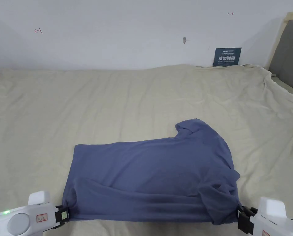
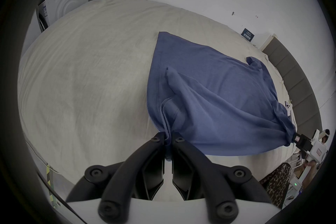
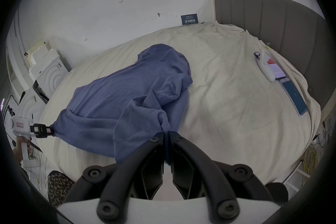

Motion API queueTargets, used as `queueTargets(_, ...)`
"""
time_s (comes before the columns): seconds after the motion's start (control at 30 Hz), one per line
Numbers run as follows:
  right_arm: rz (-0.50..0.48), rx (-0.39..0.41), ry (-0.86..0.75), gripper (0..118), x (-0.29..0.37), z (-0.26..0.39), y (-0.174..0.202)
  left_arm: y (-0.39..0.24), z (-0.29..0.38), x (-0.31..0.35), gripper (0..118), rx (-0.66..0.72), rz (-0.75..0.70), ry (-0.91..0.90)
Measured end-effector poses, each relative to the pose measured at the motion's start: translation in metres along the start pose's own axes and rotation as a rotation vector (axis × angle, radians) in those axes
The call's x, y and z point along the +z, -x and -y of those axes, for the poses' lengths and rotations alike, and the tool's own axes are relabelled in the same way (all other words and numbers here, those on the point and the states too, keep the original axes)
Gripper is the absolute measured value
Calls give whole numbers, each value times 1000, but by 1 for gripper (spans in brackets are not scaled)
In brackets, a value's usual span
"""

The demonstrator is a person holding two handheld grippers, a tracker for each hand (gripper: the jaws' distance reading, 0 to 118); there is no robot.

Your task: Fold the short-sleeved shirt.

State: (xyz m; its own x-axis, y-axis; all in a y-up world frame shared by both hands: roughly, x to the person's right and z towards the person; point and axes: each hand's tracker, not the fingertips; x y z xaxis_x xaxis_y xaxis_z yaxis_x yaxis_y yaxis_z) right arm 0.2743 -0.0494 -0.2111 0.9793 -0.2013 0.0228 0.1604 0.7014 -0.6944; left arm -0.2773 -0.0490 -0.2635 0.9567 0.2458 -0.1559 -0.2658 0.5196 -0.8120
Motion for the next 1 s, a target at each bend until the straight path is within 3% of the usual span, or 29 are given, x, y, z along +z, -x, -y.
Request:
queueTargets(0.17, 8, -1, 20, 4, 17, 24, 2, 5, 32, 12, 5, -13, -17, 26)
queueTargets(0.27, 45, 39, 61, 4, 6, 35, 4, 7, 49, 7, 5, -2, -30, 45)
queueTargets(0.6, 108, 51, 160, 4, -30, 50, -1, 2, 59, -10, 5, 24, -82, 62)
queueTargets(0.67, 104, 47, 163, 7, -24, 43, 2, -1, 56, -4, 23, 37, -88, 63)
queueTargets(0.7, 100, 48, 151, 12, -19, 40, 2, -5, 54, 1, 38, 47, -98, 53)
queueTargets(0.73, 98, 55, 138, 31, -15, 35, 4, -7, 52, 7, 64, 44, -97, 22)
queueTargets(0.8, 96, 71, 86, 70, -2, 17, 10, -15, 43, 22, 90, 39, -99, -18)
queueTargets(0.83, 84, 79, 51, 74, 6, 9, 13, -20, 37, 29, 96, 31, -99, -38)
queueTargets(1.0, 42, 128, -209, 74, 60, -51, 40, -56, -1, 87, 96, -40, -73, -242)
